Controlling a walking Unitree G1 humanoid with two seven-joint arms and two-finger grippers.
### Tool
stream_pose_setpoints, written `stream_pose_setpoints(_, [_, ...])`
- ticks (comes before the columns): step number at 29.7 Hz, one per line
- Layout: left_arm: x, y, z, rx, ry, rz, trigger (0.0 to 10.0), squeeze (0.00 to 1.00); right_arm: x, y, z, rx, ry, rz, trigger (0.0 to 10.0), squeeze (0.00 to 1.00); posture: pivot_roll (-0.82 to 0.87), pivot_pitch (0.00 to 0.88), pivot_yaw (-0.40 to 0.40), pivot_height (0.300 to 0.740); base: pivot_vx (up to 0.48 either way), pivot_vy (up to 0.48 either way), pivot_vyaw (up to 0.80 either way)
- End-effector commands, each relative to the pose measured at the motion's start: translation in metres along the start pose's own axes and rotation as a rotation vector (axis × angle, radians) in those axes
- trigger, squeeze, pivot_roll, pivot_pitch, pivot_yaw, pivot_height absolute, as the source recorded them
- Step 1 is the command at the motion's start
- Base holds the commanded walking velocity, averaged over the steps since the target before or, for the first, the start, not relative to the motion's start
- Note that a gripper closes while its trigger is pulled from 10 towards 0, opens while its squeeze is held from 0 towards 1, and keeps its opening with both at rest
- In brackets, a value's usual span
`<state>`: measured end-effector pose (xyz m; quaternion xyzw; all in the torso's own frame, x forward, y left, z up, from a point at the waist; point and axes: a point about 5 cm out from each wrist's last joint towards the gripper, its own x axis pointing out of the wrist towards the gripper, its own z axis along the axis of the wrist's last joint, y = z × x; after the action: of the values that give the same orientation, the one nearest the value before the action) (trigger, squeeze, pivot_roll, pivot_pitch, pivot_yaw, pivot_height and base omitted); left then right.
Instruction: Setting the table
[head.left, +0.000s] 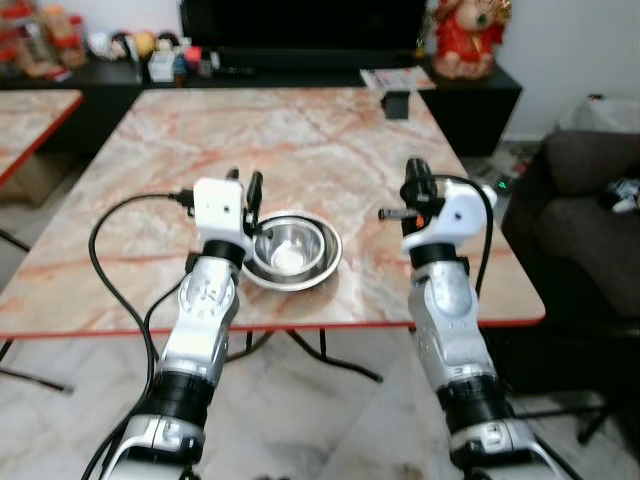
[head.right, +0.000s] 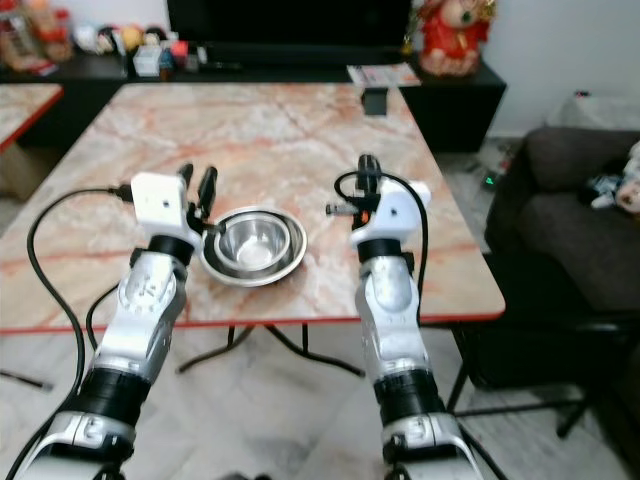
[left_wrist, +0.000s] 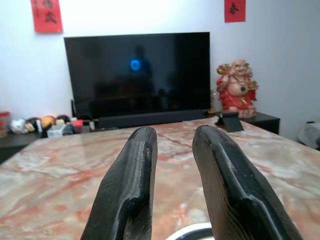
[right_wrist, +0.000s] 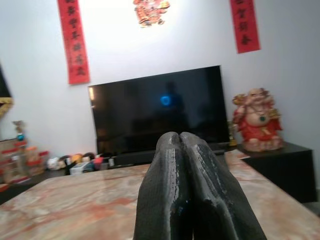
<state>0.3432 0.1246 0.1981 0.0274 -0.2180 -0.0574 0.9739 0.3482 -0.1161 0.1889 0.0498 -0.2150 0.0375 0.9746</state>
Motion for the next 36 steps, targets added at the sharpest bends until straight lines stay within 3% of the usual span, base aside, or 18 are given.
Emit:
stream_pose_setpoints(1, [0.002,-0.004,0.001,0.008,-0.005,-0.015,10.0,0.0,0.002,0.0,0.001,-0.005,-0.009,-0.004,10.0,0.0,-0.02,0.04,0.004,0.74,0.0,0.326,0.0])
stream_pose_setpoints(5, [0.0,0.001,-0.004,0.017,0.01,0.0,10.0,0.0,0.0,-0.004,-0.003,-0.012,0.003,-0.011,10.0,0.0,-0.02,0.049,0.007,0.74,0.0,0.327,0.0])
stream_pose_setpoints(7, [-0.004,0.01,-0.01,0.036,0.037,0.02,10.0,0.0,-0.003,-0.012,-0.007,-0.037,0.022,-0.029,10.0,0.0,-0.02,0.057,0.01,0.74,0.0,0.326,0.0])
stream_pose_setpoints(10, [-0.012,0.038,-0.015,0.056,0.069,0.096,10.0,0.0,-0.006,-0.03,-0.007,-0.074,0.028,-0.066,10.0,0.0,-0.01,0.071,0.01,0.74,0.0,0.328,0.0])
stream_pose_setpoints(18, [-0.029,0.063,-0.024,0.123,0.12,0.138,10.0,0.0,-0.017,-0.053,-0.015,-0.129,0.072,-0.115,10.0,0.0,0.0,0.087,0.01,0.74,0.0,0.327,0.0])
stream_pose_setpoints(19, [-0.037,0.069,-0.03,0.135,0.148,0.151,10.0,0.0,-0.022,-0.058,-0.02,-0.139,0.092,-0.126,10.0,0.0,0.01,0.095,0.009,0.74,0.0,0.322,0.0])
stream_pose_setpoints(23, [-0.057,0.078,-0.042,0.152,0.205,0.167,10.0,0.0,-0.038,-0.067,-0.03,-0.164,0.141,-0.151,10.0,0.0,0.02,0.106,0.006,0.74,0.0,0.325,0.0])
stream_pose_setpoints(28, [-0.067,0.081,-0.046,0.154,0.232,0.185,10.0,0.0,-0.052,-0.074,-0.032,-0.172,0.158,-0.181,10.0,0.0,0.02,0.114,0.006,0.74,0.0,0.325,0.0])
stream_pose_setpoints(36, [-0.081,0.074,-0.055,0.162,0.281,0.154,10.0,0.0,-0.076,-0.078,-0.048,-0.169,0.24,-0.217,10.0,0.0,0.01,0.128,0.007,0.74,0.0,0.325,0.0])
